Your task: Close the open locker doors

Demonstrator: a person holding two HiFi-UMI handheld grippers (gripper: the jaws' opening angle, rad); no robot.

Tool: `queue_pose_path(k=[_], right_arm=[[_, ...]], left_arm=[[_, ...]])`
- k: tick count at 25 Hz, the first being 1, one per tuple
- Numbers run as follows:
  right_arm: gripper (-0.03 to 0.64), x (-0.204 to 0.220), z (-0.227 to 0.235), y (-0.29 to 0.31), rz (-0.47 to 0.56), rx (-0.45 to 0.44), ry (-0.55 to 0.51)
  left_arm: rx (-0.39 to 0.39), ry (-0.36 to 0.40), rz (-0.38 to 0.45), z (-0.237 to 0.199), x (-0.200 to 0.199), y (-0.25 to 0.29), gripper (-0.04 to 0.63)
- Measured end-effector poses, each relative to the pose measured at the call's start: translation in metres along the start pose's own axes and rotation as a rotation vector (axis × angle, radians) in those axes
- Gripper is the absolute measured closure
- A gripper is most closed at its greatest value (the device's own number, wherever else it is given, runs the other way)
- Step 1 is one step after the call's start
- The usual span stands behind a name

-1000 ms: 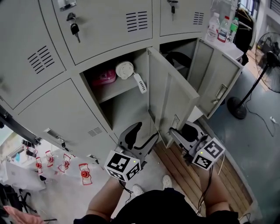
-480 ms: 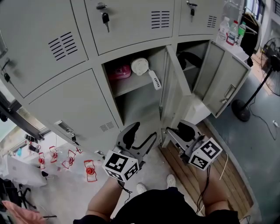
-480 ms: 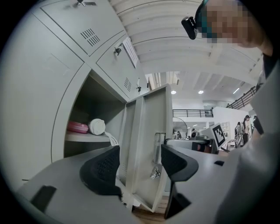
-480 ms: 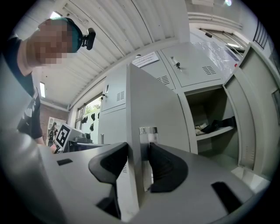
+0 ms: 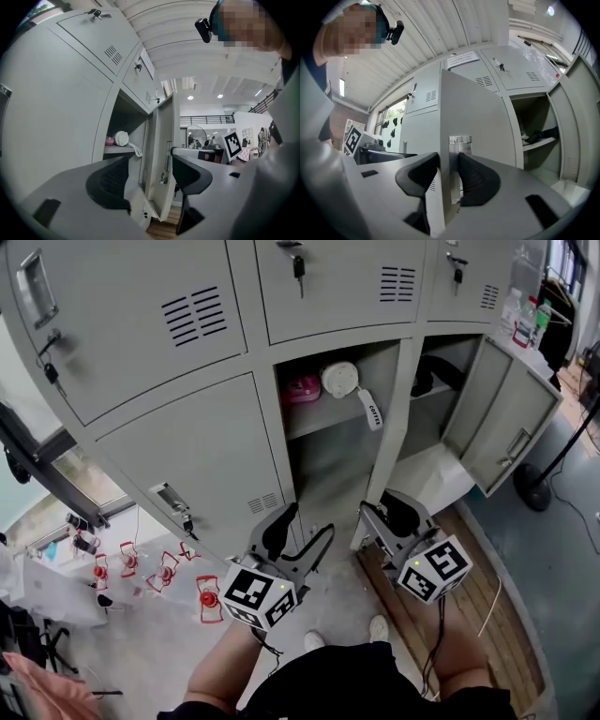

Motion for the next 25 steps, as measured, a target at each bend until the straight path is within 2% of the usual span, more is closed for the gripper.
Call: queue_pose_path(k=[13, 25], right_arm=[[0.485, -0.008, -0.022, 0.055, -0.019, -0.018, -0.011], [0.485, -0.017, -0.02, 0.114, -0.039, -0.104, -0.033]], left_arm=[[-0.065, -0.021, 0.008, -0.029, 0.008, -0.043, 0.305], [-0.154, -0.043, 0.006, -0.044, 0.012, -0.044, 0.316]])
Point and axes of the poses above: the fingertips, and each gripper's own axes: y forward along the fingers, z to its right, x out of its underside, the point moved 8 cm from there along -y, backward along the fingers, and after that the axes turned 13 degrees about -z, right-handed, at the moved point
